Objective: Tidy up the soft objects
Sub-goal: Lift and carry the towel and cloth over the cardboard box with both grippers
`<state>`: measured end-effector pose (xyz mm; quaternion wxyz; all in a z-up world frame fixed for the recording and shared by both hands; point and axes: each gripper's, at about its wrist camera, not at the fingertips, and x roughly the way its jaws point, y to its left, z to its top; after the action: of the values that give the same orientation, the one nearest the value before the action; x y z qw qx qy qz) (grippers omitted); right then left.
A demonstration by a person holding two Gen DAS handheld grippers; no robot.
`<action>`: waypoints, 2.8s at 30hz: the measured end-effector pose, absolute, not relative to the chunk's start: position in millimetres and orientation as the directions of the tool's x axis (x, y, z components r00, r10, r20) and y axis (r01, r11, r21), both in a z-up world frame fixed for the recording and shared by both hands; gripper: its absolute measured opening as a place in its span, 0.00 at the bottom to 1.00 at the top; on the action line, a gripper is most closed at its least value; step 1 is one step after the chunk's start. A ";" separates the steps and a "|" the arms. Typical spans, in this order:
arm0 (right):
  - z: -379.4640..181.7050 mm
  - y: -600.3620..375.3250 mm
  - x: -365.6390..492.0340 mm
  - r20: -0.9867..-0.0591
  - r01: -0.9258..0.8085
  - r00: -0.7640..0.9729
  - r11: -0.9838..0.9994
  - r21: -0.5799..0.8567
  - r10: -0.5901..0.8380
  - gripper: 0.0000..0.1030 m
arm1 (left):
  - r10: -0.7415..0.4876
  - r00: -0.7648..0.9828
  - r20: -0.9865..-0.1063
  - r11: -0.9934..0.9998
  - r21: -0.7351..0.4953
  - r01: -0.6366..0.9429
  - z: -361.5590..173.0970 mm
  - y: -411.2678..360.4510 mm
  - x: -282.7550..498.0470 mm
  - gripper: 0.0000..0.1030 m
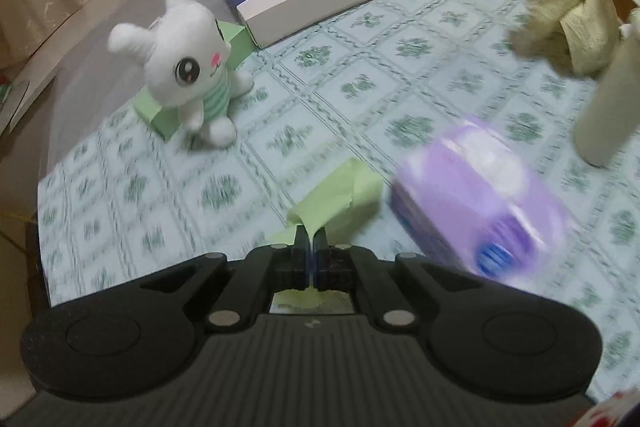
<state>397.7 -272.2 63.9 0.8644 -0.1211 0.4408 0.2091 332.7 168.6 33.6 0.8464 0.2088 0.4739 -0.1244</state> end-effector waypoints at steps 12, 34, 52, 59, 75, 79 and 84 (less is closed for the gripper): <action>115.6 -318.3 226.1 -0.735 -0.365 0.611 0.929 0.068 0.294 0.08 | -0.056 0.599 -0.799 0.898 0.222 0.380 77.1 129.7 178.8 0.01; 115.4 -397.9 84.2 -0.660 -0.238 0.722 0.970 0.042 0.206 0.08 | -0.289 0.632 -0.719 0.859 0.096 0.503 81.7 -18.1 61.6 0.01; 101.9 -428.4 65.9 -0.651 -0.152 0.747 0.988 0.035 0.138 0.08 | -0.455 0.606 -0.652 0.851 -0.119 0.511 80.5 -175.3 96.4 0.01; 105.2 -441.2 79.7 -0.637 -0.147 0.759 0.988 0.035 0.136 0.08 | -0.446 0.610 -0.655 0.872 -0.163 0.462 79.6 -206.8 118.1 0.01; 118.4 -457.8 153.7 -0.612 -0.193 0.773 0.981 0.026 0.168 0.08 | -0.410 0.645 -0.645 0.905 -0.200 0.375 86.6 -252.7 174.1 0.01; 113.2 -459.2 181.0 -0.620 -0.205 0.764 0.978 0.032 0.180 0.08 | -0.403 0.642 -0.652 0.909 -0.207 0.361 81.6 -259.5 194.4 0.01; 105.1 -462.1 223.7 -0.630 -0.215 0.751 0.975 0.054 0.200 0.08 | -0.391 0.641 -0.660 0.916 -0.208 0.344 73.9 -266.1 224.3 0.01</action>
<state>223.7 -462.1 105.1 0.9355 -0.0107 0.3353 0.1108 224.3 -266.1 73.9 0.9053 -0.0317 0.3719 -0.2028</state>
